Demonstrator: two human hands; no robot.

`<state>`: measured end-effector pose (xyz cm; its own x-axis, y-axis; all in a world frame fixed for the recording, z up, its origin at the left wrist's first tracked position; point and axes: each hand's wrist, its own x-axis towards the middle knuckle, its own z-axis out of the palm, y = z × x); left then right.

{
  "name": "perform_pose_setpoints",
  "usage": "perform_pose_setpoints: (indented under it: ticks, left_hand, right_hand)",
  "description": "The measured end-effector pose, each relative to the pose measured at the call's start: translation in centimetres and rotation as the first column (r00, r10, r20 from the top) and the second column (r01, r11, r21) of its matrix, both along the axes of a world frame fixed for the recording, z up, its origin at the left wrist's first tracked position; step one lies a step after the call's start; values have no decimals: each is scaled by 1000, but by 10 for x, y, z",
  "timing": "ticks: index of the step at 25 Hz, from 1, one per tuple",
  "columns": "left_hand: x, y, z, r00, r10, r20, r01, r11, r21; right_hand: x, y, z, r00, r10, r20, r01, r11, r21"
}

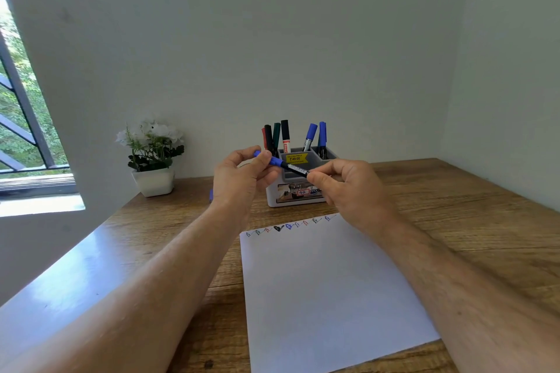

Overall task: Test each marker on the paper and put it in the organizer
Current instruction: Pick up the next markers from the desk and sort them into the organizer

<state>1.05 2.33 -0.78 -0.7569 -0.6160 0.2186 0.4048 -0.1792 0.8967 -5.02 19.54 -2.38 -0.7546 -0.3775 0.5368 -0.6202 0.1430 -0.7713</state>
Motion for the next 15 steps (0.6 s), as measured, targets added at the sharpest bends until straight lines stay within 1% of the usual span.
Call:
perform_pose_setpoints:
  ticks: [2,5,7,9,12,14,15]
  left_hand:
    - [-1,1,-1,1000,14,-1,-14,1000,-11]
    - [0,6,0,1000,28,-1,-28,998,-54]
    - [0,12,2,1000,25,-12,-26,994,-104]
    - [1,23,1,999,31,-40,-36,990,-136]
    - [3,38,-1,986,100,-133,-122,977,-174]
    - [4,43,1,962,154,-225,-216,935,-281]
    - [4,44,5,944,178,-277,-271,897,-348]
  right_hand:
    - [-1,0,0,999,12,42,-12,1000,11]
    - [-1,0,0,988,75,135,-72,997,-29]
    - [-1,0,0,985,90,146,-86,996,-32]
    - [-1,-1,0,990,68,124,-68,998,-5]
    - [1,0,0,992,-21,126,24,1000,-17]
    - [0,1,-1,983,-126,135,137,988,-74]
    - [-1,2,-1,972,-190,136,203,975,-87]
